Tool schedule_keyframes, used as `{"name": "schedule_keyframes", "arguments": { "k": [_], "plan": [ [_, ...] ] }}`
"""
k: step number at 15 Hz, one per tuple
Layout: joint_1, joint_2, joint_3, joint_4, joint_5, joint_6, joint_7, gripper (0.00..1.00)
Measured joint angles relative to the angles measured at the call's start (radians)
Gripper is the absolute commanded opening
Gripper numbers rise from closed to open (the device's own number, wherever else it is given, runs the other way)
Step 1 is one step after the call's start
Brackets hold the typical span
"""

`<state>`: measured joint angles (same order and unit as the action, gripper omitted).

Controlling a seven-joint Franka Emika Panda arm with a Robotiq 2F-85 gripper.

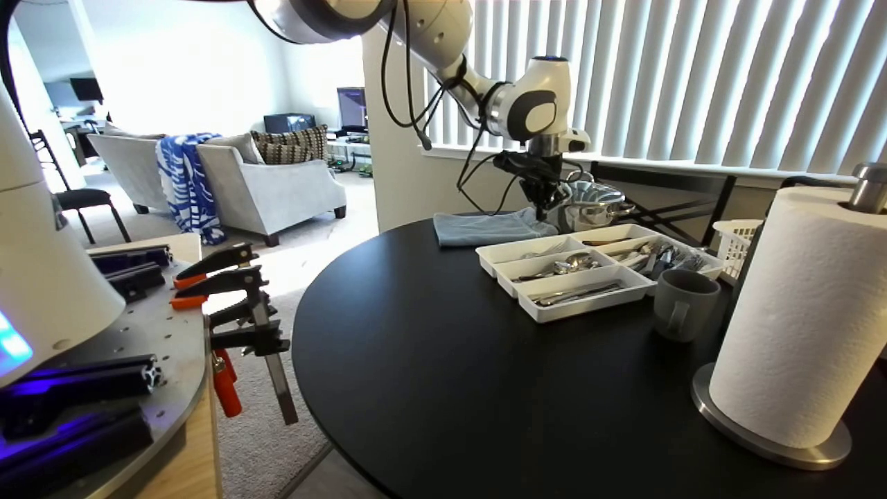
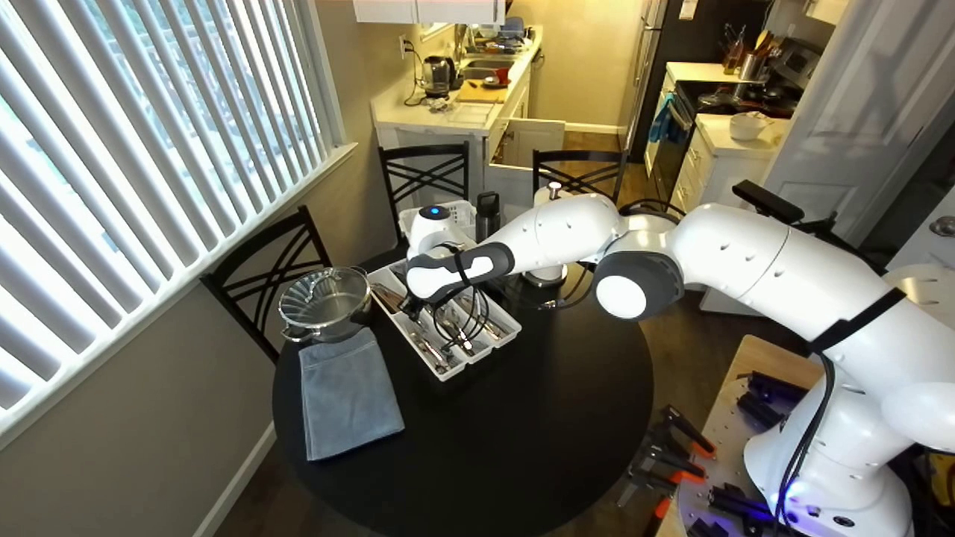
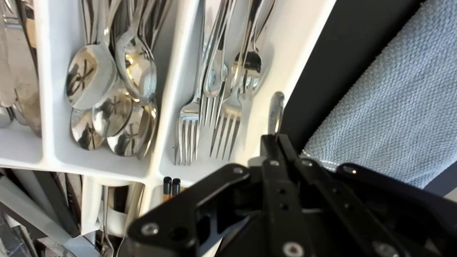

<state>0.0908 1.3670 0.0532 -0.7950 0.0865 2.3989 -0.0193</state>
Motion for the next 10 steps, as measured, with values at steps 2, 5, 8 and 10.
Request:
{"name": "schedule_keyframes", "arguments": {
  "k": [2,5,8,10],
  "plan": [
    [0.0,0.0,-0.002,-0.001,0.0,0.0,0.0,0.03],
    [0.0,0.0,-0.003,-0.001,0.0,0.0,0.0,0.01],
    [0.01,-0.004,-0.003,-0.013,0.0,0.035,0.0,0.01],
    [0.037,-0.033,-0.011,-0.072,0.0,0.111,0.008,0.01]
  ]
}}
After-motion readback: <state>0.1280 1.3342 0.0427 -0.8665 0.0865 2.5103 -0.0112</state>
